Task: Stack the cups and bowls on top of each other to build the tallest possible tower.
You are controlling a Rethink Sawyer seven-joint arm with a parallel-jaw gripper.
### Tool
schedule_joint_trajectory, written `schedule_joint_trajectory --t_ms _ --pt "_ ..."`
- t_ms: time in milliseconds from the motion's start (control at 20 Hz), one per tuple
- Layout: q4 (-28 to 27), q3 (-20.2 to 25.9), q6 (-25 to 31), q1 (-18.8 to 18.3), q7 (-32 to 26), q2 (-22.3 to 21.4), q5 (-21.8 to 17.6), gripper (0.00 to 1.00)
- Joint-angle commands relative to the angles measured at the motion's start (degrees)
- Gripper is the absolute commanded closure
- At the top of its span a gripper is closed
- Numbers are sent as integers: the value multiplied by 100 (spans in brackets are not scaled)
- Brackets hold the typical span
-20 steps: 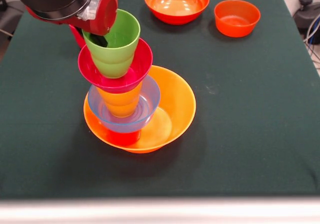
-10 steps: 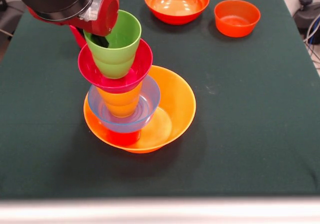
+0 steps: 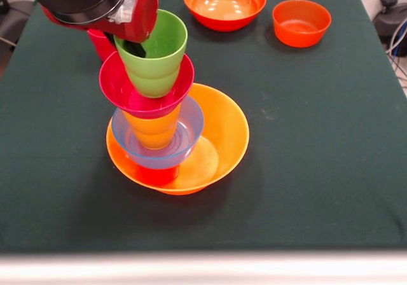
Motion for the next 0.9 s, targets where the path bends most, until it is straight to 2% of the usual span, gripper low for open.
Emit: schedule_joint_trajectory --t_ms 50,900 --pt "448 -500 -545 39 -1526 22 -81 0" --pt "399 -496 -525 64 -1593 13 -150 0"
